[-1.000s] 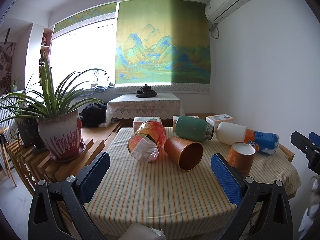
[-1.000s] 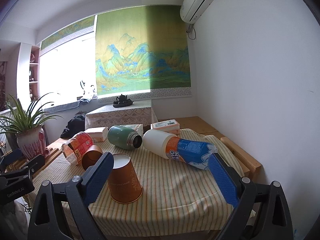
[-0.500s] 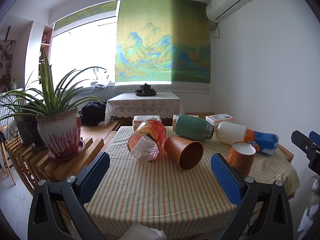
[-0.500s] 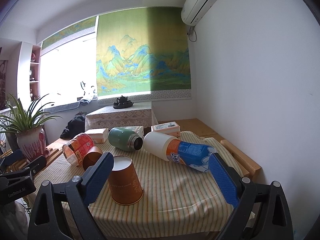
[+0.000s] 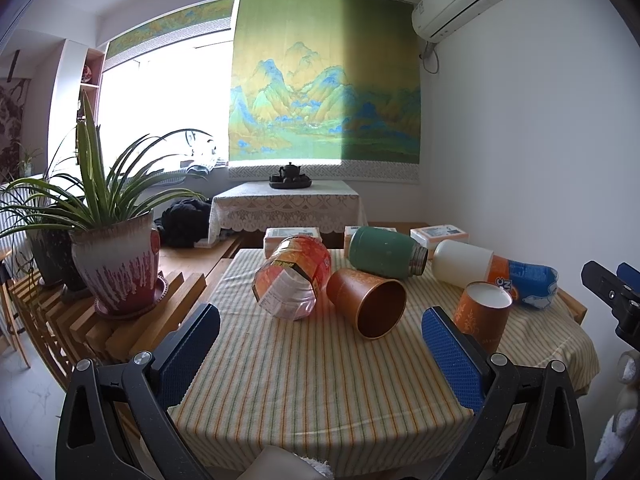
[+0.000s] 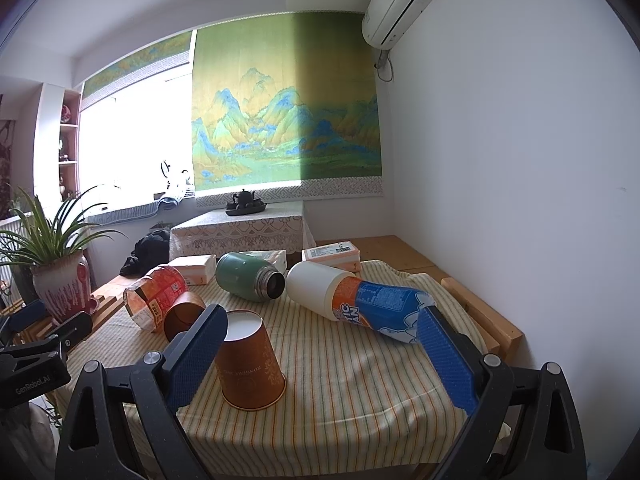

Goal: Flip cup upside down

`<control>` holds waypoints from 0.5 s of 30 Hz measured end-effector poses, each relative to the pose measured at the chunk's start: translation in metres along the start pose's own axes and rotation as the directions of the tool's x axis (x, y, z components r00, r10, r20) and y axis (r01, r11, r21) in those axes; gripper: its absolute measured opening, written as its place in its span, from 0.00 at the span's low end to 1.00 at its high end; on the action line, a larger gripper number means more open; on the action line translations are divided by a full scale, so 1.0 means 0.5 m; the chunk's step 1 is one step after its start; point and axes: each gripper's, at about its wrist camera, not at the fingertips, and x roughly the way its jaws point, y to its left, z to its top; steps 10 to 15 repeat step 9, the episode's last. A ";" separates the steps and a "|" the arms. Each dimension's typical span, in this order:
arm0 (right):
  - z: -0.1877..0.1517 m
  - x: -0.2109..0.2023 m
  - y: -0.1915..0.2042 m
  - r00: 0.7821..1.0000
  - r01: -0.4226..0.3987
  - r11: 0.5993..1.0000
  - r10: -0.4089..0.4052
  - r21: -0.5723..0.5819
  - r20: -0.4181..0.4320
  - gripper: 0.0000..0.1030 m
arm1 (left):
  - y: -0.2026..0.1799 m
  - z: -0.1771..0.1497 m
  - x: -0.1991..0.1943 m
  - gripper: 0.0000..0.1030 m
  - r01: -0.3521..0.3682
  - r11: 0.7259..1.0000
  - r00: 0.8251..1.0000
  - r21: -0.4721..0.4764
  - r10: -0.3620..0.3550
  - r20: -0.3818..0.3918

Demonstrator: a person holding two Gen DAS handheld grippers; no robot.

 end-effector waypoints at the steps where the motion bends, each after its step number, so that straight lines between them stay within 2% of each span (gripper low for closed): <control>1: 0.000 0.000 0.000 1.000 0.001 1.000 -0.001 0.000 0.001 0.91 | 0.000 0.000 0.001 0.99 0.000 1.000 1.000 0.000 0.000 0.000; 15: -0.005 0.009 0.000 1.000 -0.001 1.000 0.001 -0.003 -0.013 0.91 | -0.004 -0.006 0.009 0.99 0.000 1.000 1.000 0.009 0.000 0.001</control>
